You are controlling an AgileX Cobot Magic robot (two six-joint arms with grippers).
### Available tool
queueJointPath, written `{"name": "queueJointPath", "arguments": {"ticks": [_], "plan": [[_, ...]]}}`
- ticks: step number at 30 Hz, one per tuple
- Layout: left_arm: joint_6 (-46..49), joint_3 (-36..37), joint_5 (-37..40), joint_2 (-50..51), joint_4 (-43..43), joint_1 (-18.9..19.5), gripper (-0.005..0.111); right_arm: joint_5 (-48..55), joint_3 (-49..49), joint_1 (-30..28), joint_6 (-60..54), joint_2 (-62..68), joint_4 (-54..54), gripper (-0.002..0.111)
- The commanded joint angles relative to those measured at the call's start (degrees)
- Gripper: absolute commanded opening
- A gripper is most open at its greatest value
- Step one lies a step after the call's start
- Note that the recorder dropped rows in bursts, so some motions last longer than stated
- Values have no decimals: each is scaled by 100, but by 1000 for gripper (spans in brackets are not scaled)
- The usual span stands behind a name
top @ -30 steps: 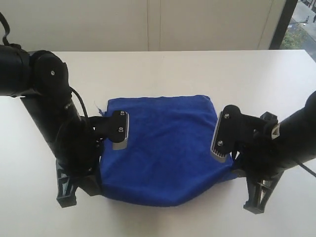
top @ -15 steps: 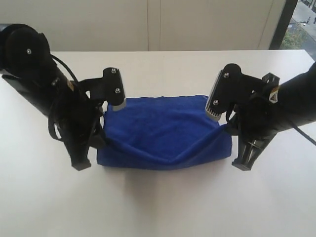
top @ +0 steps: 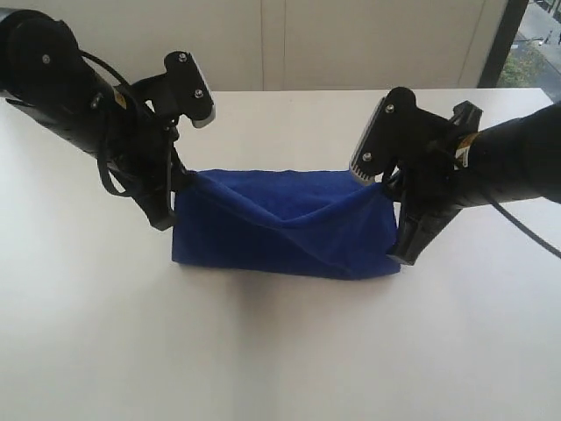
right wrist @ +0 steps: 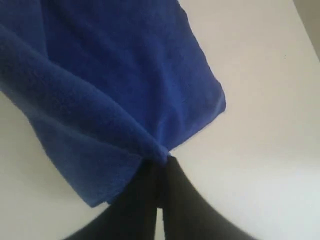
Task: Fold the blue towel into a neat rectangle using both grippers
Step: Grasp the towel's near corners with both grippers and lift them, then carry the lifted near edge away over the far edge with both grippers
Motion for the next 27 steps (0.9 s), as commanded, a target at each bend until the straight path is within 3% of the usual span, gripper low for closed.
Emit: {"name": "queueJointPath", "arguments": {"ticks": [1,13,20,27], "plan": [[-57,-32,-282,139,-41,95,0,-482,-137,-64,42,284,-35,0],[-85,-215,-840,265,-25,123,0,-620,-797,-502,137,648,-35,0],[-397,-558,-847,579,-25,413,0,-721,-1087,-502,126,1082,-43,0],[-409,-697,-1090,893,-25,428,0,-936,-1376,-502,126,1440,-43,0]]}}
